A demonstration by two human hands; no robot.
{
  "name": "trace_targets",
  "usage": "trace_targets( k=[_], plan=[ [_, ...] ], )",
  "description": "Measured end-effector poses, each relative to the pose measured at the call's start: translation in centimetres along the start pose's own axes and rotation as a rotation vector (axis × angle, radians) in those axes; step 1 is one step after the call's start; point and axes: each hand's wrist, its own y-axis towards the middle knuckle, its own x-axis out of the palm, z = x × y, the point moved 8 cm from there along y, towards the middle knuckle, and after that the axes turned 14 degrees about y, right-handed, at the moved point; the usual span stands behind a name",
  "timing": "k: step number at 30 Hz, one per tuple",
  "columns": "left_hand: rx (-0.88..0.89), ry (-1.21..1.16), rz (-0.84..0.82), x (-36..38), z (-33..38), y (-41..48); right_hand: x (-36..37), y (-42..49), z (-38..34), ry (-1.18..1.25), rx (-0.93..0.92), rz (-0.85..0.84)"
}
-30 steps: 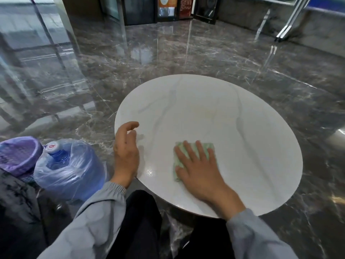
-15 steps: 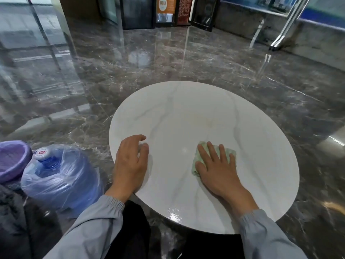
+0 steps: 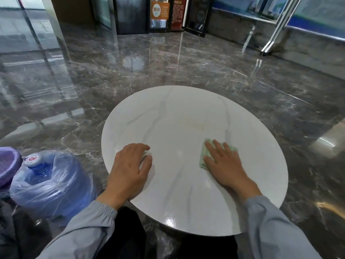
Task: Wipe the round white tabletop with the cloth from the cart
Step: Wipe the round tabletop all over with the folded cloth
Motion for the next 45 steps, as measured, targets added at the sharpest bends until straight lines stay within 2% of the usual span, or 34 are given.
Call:
trace_targets(
  k=[2,4,10,14,16,21,24,26,32,34,36,38,43,45],
  plan=[
    [0.054,0.055,-0.029,0.4,0.5,0.1,-1.2,0.4,3.2,0.02,0.133,-0.026],
    [0.129,0.125,-0.058,0.9,1.2,-0.1,-0.8,0.9,2.1,0.038,0.164,-0.042],
    [0.151,0.146,-0.094,1.3,1.2,-0.3,4.6,0.2,-12.3,0.025,-0.221,-0.122],
    [0.178,0.141,-0.07,1.2,1.2,-0.5,4.1,-0.4,-11.9,0.039,-0.334,-0.117],
    [0.186,0.133,-0.049,1.1,1.3,-0.5,2.5,0.5,-7.6,0.039,-0.273,-0.093],
    [0.191,0.153,-0.071,1.4,1.4,-0.5,-3.0,1.6,7.1,0.005,0.141,0.01],
    [0.173,0.168,-0.083,1.6,1.3,-0.4,-3.0,1.6,7.6,0.059,0.251,-0.021],
    [0.16,0.169,-0.081,1.6,1.4,-0.3,-1.7,2.0,3.7,0.037,0.178,-0.028],
    [0.14,0.149,-0.084,1.6,1.1,-0.4,5.0,-0.2,-13.1,-0.012,-0.272,-0.109],
    [0.139,0.136,-0.082,1.5,0.9,-0.4,6.0,-1.3,-15.1,0.019,-0.357,-0.12],
    [0.142,0.125,-0.07,1.4,0.8,-0.5,5.2,-1.1,-13.7,0.034,-0.371,-0.122],
    [0.147,0.124,-0.072,1.3,0.9,-0.5,3.5,0.5,-9.6,0.008,-0.301,-0.086],
    [0.111,0.096,-0.08,1.3,0.9,-0.3,-2.5,2.9,6.1,-0.006,0.115,0.029],
    [0.104,0.093,-0.071,1.3,1.0,-0.2,-3.7,2.7,9.2,0.055,0.259,0.031]
  ],
)
